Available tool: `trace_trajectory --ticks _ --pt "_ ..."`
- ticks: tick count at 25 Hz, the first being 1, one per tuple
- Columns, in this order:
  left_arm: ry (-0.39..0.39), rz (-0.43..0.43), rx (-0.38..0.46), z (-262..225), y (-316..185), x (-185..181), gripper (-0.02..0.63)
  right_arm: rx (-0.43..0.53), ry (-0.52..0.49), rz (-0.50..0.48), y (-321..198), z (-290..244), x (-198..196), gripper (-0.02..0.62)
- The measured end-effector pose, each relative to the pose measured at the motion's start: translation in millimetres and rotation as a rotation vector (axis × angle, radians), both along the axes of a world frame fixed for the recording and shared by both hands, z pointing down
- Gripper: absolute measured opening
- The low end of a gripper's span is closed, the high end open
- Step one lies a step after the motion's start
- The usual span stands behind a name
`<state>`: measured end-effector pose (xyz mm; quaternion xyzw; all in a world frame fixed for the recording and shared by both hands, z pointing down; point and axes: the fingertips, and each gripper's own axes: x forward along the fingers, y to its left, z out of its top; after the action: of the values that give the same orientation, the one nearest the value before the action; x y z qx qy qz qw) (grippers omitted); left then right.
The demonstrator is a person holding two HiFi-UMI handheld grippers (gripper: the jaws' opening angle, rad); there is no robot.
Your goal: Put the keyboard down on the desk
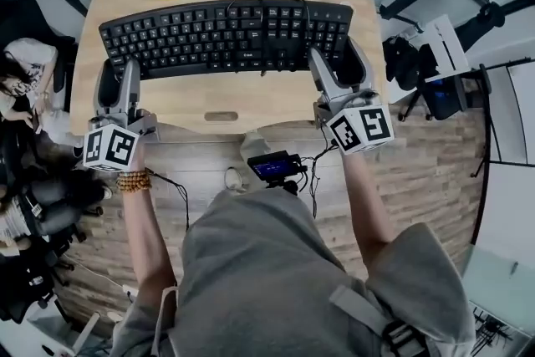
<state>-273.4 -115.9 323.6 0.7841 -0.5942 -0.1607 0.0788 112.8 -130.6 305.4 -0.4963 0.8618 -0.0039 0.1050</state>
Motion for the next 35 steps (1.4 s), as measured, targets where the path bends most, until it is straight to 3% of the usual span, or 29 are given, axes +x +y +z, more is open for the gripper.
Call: trace_trajectory --ticks 8,21,35 --pt "-0.010 -0.048 -0.139 61 -83 -1 0.296 -0.146 -0.001 -0.039 -103 62 -3 0.296" --pt "0.026 -0.110 -0.357 164 -94 -11 0.298 -0.336 0.048 -0.108 -149 154 -18 0.296" --pt "0.030 -0.145 -0.524 241 -113 -33 0.298 -0.508 0.054 -0.152 -185 240 -43 0.293"
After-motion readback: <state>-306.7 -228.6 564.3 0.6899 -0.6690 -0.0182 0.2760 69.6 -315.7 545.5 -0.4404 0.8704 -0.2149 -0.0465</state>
